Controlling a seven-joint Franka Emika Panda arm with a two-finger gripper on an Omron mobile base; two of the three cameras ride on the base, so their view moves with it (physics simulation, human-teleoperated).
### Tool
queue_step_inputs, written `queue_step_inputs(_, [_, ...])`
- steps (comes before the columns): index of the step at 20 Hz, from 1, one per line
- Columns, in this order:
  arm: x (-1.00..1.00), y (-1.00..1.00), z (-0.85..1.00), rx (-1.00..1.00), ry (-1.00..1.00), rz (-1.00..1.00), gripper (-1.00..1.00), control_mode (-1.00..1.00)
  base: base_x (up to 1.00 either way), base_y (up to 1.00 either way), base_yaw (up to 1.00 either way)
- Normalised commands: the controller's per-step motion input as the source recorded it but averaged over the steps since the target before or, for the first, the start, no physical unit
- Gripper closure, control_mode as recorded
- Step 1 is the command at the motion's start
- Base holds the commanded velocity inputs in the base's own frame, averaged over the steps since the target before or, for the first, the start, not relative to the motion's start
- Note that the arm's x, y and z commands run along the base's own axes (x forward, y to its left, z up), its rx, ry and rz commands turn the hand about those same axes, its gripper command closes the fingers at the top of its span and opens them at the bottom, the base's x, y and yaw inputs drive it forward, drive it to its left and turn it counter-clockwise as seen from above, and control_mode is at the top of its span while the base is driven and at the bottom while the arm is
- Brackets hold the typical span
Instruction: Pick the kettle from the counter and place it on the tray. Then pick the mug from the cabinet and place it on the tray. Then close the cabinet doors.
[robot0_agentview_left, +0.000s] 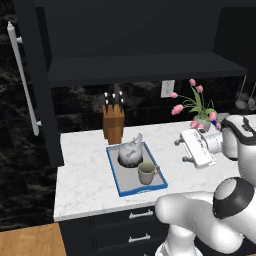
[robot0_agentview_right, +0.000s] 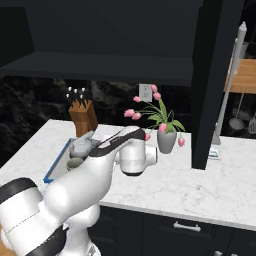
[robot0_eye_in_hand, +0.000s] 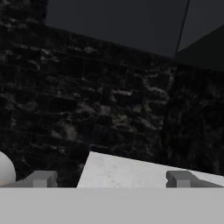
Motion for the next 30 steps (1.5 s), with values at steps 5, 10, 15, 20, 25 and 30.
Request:
queue_step_inputs(5, [-0.54,-0.18,0.64,0.03,0.00,-0.22,-1.00,-1.00,0.00,0.00,0.00])
queue_step_inputs(10, [-0.53,-0.34,0.52,0.01,0.00,-0.30,-1.00,-1.00,0.00,0.00,0.00])
queue_step_inputs(15, [-0.40,-0.37,0.11,0.00,-0.01,-0.19,-1.00,-1.00,0.00,0.00,0.00])
queue_step_inputs(20, [-0.30,-0.49,0.19,0.04,-0.09,-0.13,-1.00,-1.00,0.00,0.00,0.00])
queue_step_inputs(25, [-0.07,-0.52,0.21,0.06,-0.03,-0.19,-1.00,-1.00,0.00,0.00,0.00])
queue_step_inputs(30, [-0.08,-0.53,0.00,0.07,-0.09,-0.20,-1.00,-1.00,0.00,0.00,0.00])
